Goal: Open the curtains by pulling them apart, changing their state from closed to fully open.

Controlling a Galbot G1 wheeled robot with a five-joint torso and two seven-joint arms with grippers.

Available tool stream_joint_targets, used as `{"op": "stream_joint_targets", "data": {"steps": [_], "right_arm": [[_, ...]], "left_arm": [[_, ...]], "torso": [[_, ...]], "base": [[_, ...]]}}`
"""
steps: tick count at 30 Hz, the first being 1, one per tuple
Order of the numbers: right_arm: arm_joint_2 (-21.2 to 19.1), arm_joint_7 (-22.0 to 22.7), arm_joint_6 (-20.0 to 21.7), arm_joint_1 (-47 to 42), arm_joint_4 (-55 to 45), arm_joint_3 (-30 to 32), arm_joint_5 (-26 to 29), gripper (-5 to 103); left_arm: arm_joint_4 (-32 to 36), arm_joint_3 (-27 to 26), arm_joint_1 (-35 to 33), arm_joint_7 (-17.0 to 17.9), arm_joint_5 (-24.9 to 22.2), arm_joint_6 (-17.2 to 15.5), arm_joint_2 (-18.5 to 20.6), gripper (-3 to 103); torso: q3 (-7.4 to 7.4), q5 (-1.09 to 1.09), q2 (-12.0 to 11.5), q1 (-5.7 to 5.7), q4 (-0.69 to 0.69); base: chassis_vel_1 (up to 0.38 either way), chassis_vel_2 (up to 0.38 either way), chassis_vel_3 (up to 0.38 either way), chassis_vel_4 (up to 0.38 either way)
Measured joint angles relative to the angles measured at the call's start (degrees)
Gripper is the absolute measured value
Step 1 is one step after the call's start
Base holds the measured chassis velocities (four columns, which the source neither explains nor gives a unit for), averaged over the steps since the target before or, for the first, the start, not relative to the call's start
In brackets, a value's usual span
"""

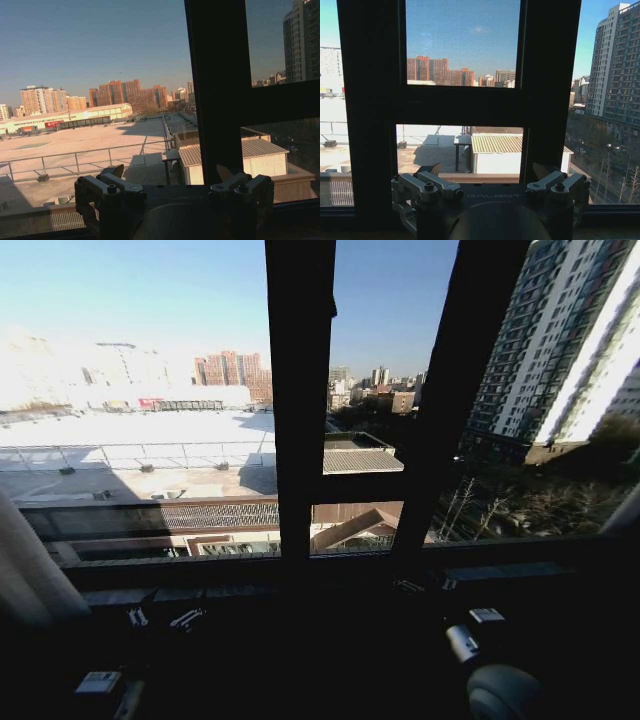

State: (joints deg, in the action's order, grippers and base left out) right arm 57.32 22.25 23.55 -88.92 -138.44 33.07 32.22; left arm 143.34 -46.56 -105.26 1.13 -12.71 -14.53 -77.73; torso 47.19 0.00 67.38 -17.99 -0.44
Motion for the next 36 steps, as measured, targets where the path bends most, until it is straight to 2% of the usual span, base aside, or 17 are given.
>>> {"op": "stream_joint_targets", "data": {"steps": [5,7,9,12,19,23,36], "right_arm": [[0.2,0.0,0.0,-0.2,-0.1,0.0,-0.1,100],[0.3,0.0,0.0,-0.3,-0.2,-0.1,-0.1,100],[0.3,0.0,0.0,-0.3,-0.2,-0.1,-0.1,100],[0.4,0.1,0.0,-0.5,-0.2,-0.1,-0.1,100],[0.4,0.2,0.0,-0.7,-0.5,-0.6,-0.2,100],[0.8,0.6,0.0,-1.3,-1.0,-0.9,-0.4,100],[1.6,1.3,0.1,-2.2,-1.6,-1.5,-1.8,100]], "left_arm": [[0.0,0.5,-0.2,-0.1,0.4,0.3,-0.2,100],[0.0,0.7,-0.2,-0.1,0.5,0.3,-0.2,100],[0.0,0.8,-0.2,-0.1,0.5,0.3,-0.2,100],[0.0,1.0,-0.3,-0.1,0.5,0.4,-0.2,100],[-0.1,1.2,-0.5,-0.1,0.6,0.7,-0.4,100],[-0.1,1.2,-0.7,-0.1,0.6,0.9,-0.4,100],[-0.1,1.5,-1.0,-0.1,0.6,1.4,-0.1,100]], "torso": [[0.00,0.07,0.0,0.01,-0.01],[0.00,-0.04,0.0,0.00,0.00],[0.00,-0.05,0.0,-0.01,0.02],[0.00,0.04,0.0,0.00,-0.01],[-0.01,0.06,0.0,0.01,0.00],[0.01,-0.02,0.0,-0.01,0.01],[-0.01,0.04,0.0,0.01,0.00]], "base": [[-0.266,-0.411,0.244,0.418],[-0.247,-0.473,0.243,0.448],[-0.244,-0.465,0.260,0.471],[-0.233,-0.418,0.249,0.422],[-0.185,-0.396,0.184,0.409],[-0.095,-0.365,0.098,0.363],[-0.015,-0.343,0.014,0.330]]}}
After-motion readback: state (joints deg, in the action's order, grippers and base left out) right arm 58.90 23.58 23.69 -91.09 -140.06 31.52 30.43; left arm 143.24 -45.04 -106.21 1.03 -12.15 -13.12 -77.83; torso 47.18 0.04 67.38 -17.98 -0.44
